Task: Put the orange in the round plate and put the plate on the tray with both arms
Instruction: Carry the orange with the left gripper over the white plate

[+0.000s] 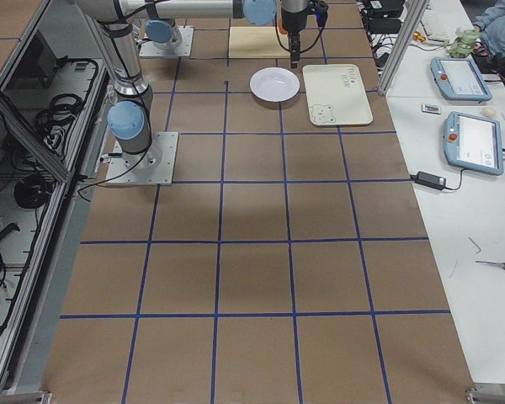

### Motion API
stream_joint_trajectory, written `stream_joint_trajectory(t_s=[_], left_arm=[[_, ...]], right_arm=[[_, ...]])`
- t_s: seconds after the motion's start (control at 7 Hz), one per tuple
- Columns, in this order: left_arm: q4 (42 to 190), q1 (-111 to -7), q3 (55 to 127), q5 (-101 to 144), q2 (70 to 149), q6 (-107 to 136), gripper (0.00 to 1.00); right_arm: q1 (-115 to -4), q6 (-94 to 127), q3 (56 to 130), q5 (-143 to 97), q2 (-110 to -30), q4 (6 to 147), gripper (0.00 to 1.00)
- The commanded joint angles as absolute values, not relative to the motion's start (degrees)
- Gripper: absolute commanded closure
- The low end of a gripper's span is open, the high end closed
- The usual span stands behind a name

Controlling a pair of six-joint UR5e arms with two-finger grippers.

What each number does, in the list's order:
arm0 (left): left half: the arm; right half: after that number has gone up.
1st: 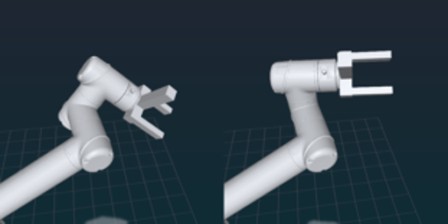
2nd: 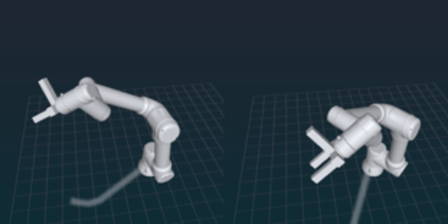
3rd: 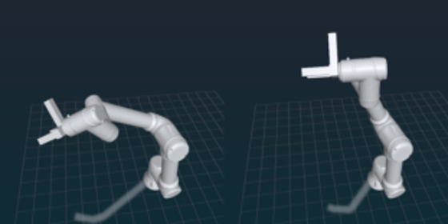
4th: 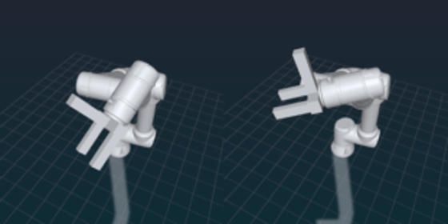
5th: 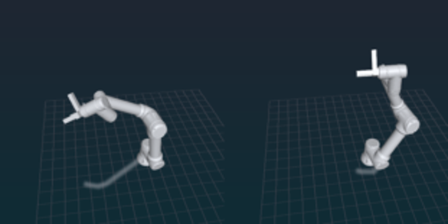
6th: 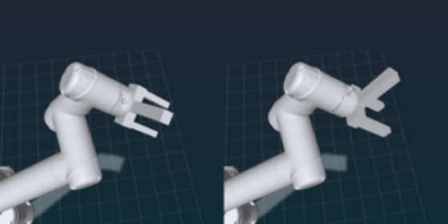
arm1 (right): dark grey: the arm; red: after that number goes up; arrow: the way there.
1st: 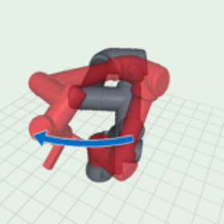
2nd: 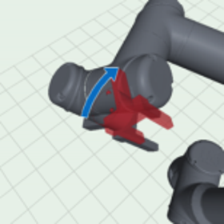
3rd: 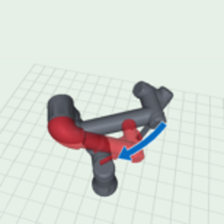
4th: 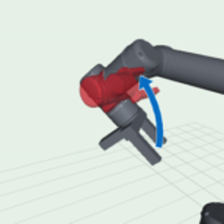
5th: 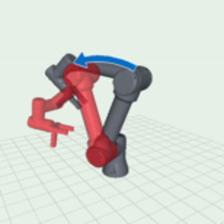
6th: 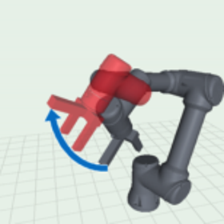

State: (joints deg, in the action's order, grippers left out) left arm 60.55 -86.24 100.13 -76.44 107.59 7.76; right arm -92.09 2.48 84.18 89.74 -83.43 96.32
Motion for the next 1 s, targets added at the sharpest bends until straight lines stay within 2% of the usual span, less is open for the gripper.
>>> stream_joint_trajectory(t_s=[0.0, 0.43, 0.86], left_arm=[[53.9, -93.4, 100.0, -70.5, 111.7, 16.9, 0.78], [41.6, -101.9, 100.3, -68.4, 117.9, 29.1, 0.75], [41.0, -103.2, 101.0, -69.0, 117.7, 30.4, 0.11]], right_arm=[[-91.8, 2.5, 84.6, 89.7, -83.5, 96.5, 0.00], [-91.8, 2.5, 84.7, 89.7, -83.5, 96.5, 0.00], [-91.8, 2.6, 84.7, 89.7, -83.5, 96.5, 0.00]])
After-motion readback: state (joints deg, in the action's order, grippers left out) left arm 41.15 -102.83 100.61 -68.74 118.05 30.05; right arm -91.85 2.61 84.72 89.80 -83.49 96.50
